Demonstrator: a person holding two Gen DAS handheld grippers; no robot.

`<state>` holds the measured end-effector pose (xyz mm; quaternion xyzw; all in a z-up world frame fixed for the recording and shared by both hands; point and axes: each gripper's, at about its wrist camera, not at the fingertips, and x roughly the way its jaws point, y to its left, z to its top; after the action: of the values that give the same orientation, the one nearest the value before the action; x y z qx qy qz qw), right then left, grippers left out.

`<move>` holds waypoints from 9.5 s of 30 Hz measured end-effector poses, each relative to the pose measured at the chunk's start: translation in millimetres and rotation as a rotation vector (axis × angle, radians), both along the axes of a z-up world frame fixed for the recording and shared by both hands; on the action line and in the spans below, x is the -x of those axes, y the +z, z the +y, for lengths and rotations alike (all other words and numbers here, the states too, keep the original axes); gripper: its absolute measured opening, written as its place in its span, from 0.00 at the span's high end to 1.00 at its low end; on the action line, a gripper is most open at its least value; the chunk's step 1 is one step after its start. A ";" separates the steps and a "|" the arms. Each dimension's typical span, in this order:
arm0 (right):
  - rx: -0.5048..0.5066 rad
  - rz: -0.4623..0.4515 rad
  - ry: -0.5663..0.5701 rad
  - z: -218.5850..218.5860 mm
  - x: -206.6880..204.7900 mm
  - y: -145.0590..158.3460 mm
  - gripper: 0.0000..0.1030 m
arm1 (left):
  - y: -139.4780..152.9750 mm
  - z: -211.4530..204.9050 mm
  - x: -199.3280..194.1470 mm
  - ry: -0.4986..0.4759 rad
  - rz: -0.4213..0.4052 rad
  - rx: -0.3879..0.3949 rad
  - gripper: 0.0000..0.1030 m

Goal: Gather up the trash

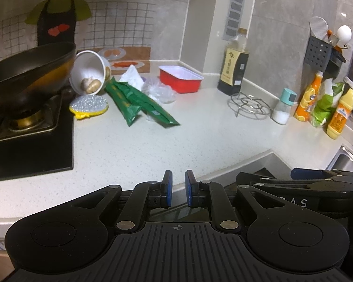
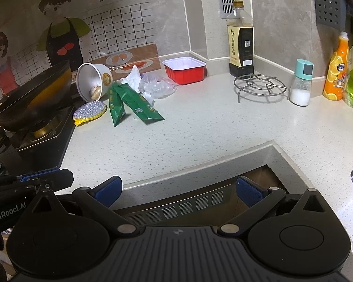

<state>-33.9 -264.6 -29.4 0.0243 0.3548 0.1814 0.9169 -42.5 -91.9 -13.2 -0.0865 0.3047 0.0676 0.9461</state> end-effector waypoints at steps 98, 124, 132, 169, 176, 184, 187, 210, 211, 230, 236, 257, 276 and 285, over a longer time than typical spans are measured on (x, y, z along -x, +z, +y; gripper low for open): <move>0.038 0.016 0.062 59.4 -203.2 49.2 0.17 | -6.6 144.9 -162.4 -0.229 -0.017 0.339 0.86; 0.277 -0.024 -0.250 -18.3 -132.4 -4.4 0.16 | -63.3 70.8 -261.7 -0.340 0.212 0.177 0.88; 0.302 -0.070 -0.176 33.4 -176.2 3.5 0.15 | -44.1 137.4 -160.9 -0.189 0.186 0.102 0.89; 0.117 0.306 0.103 171.4 -316.8 -30.3 0.67 | -49.9 230.3 -104.7 -0.112 0.132 0.273 0.88; 0.167 0.345 0.093 138.6 -236.0 -35.6 0.65 | -49.1 224.8 -105.5 -0.102 0.130 0.254 0.85; 0.070 0.332 0.060 133.5 -216.5 -38.4 0.47 | -49.9 223.3 -106.9 -0.100 0.136 0.257 0.82; 0.004 0.342 0.051 130.6 -216.3 -41.7 0.29 | -50.1 226.7 -106.1 -0.101 0.136 0.272 0.82; -0.060 0.376 0.059 133.2 -216.2 -36.9 0.10 | -48.7 224.6 -110.3 -0.080 0.154 0.226 0.81; -0.035 0.320 0.048 131.3 -209.7 -29.7 0.10 | -49.7 224.3 -110.5 -0.078 0.158 0.224 0.81; 0.203 0.082 -0.123 119.5 -180.2 -26.0 0.10 | -62.6 217.8 -117.1 -0.099 0.149 0.196 0.81; 0.106 0.103 -0.110 131.0 -193.0 -27.7 0.11 | -66.5 219.0 -117.3 -0.127 0.163 0.189 0.82; 0.107 0.173 -0.249 151.8 -199.6 -20.5 0.79 | -63.0 244.9 -108.3 -0.199 0.090 0.304 0.88; 0.021 -0.001 -0.240 37.4 -14.1 23.6 0.79 | -36.2 122.2 -27.1 -0.251 0.028 0.307 0.88; -0.015 0.055 -0.408 -66.7 73.6 -31.6 0.79 | -70.3 66.7 -9.6 -0.298 0.157 0.235 0.88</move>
<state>-107.5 -331.3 -61.0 0.1075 0.3659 -0.0061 0.9244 -32.9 -25.1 -83.4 -0.1449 0.3930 -0.1028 0.9022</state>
